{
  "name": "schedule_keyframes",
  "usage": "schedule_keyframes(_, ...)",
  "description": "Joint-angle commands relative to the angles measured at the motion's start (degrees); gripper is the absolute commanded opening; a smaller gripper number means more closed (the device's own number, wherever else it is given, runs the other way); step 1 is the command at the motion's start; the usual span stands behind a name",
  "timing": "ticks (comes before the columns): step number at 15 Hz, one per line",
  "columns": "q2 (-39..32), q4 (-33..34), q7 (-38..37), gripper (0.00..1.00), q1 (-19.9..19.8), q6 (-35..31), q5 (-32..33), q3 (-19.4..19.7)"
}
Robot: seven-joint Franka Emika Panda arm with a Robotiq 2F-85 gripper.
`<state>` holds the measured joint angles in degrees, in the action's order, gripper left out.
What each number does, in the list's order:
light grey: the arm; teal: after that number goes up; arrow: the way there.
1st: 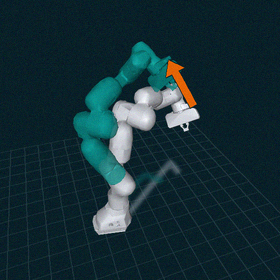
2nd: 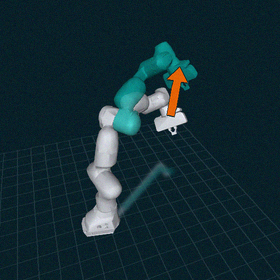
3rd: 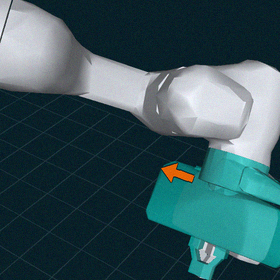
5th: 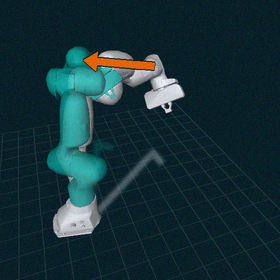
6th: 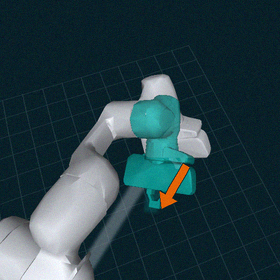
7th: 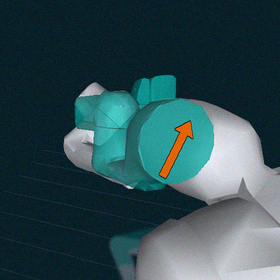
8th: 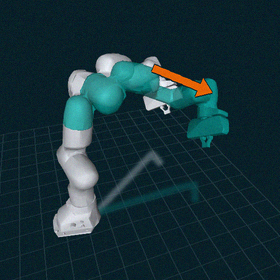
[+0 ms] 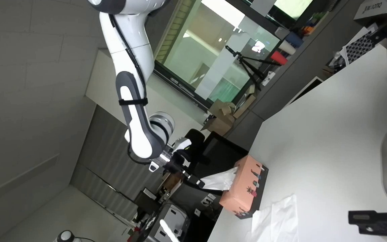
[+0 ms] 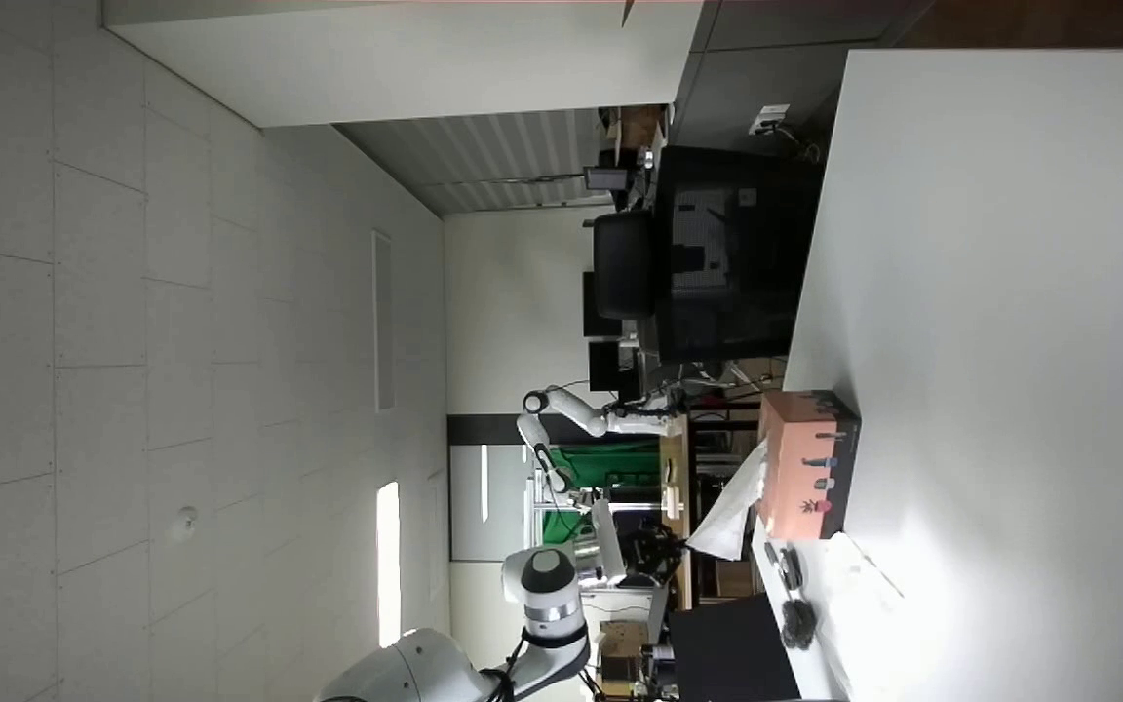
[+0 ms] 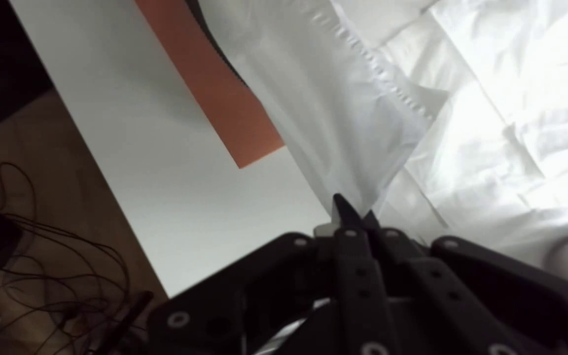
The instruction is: Take three pieces of tissue from the tissue box and put them on the table
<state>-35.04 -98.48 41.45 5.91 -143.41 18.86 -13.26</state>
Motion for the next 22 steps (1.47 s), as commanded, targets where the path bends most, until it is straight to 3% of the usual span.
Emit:
schedule_keyframes(1, 4.3, -2.7, 10.0, 0.0, -3.6, 7.6, -9.0, -5.5)
schedule_keyframes(5, 6.3, -2.2, 15.7, 0.0, -2.9, 14.9, -15.3, -5.4)
schedule_keyframes(10, 6.8, -2.2, 13.0, 0.0, -0.7, 13.4, -12.4, -1.1)
schedule_keyframes(17, 6.6, 0.9, 4.3, 0.0, 3.1, 7.8, 1.5, 7.7)
schedule_keyframes(22, 6.7, 4.3, -2.8, 0.0, 4.1, 6.1, 8.9, 11.3)
